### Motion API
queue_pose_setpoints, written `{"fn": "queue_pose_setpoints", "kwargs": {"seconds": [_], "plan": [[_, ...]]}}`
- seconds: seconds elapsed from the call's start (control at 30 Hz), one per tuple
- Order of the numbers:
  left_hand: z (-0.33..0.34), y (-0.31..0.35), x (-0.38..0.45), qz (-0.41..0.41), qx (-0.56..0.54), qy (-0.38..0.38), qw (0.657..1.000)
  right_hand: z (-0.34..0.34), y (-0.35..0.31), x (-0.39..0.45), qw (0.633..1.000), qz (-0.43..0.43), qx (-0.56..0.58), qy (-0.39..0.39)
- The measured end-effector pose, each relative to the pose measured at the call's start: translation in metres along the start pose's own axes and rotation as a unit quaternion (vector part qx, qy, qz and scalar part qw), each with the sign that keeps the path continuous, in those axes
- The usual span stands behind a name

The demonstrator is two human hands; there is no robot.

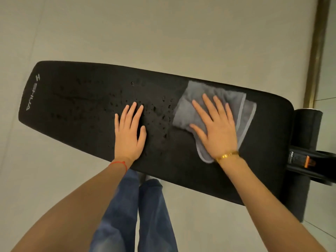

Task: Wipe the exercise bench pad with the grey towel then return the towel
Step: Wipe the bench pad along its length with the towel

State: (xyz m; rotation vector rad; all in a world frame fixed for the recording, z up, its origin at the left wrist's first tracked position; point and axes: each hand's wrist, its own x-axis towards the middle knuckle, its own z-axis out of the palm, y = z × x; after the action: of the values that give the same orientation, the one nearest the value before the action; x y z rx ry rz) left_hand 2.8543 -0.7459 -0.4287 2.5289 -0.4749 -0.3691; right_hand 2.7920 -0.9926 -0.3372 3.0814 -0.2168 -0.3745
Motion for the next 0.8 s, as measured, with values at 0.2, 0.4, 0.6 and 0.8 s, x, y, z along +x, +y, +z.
{"fn": "queue_pose_setpoints", "kwargs": {"seconds": [0.2, 0.4, 0.6, 0.8], "plan": [[0.002, -0.001, -0.002, 0.007, 0.007, 0.010, 1.000, 0.014, -0.033, 0.008, 0.999, -0.036, -0.002, 0.019], [0.001, 0.001, -0.002, 0.005, 0.004, 0.021, 1.000, 0.010, -0.010, -0.098, 0.989, -0.142, -0.002, -0.047], [0.000, 0.001, -0.001, 0.004, 0.007, 0.027, 1.000, 0.000, 0.008, 0.035, 0.999, -0.002, 0.025, 0.024], [0.002, 0.000, -0.002, 0.009, -0.002, 0.029, 1.000, 0.016, -0.043, -0.004, 0.999, -0.042, 0.011, 0.006]]}}
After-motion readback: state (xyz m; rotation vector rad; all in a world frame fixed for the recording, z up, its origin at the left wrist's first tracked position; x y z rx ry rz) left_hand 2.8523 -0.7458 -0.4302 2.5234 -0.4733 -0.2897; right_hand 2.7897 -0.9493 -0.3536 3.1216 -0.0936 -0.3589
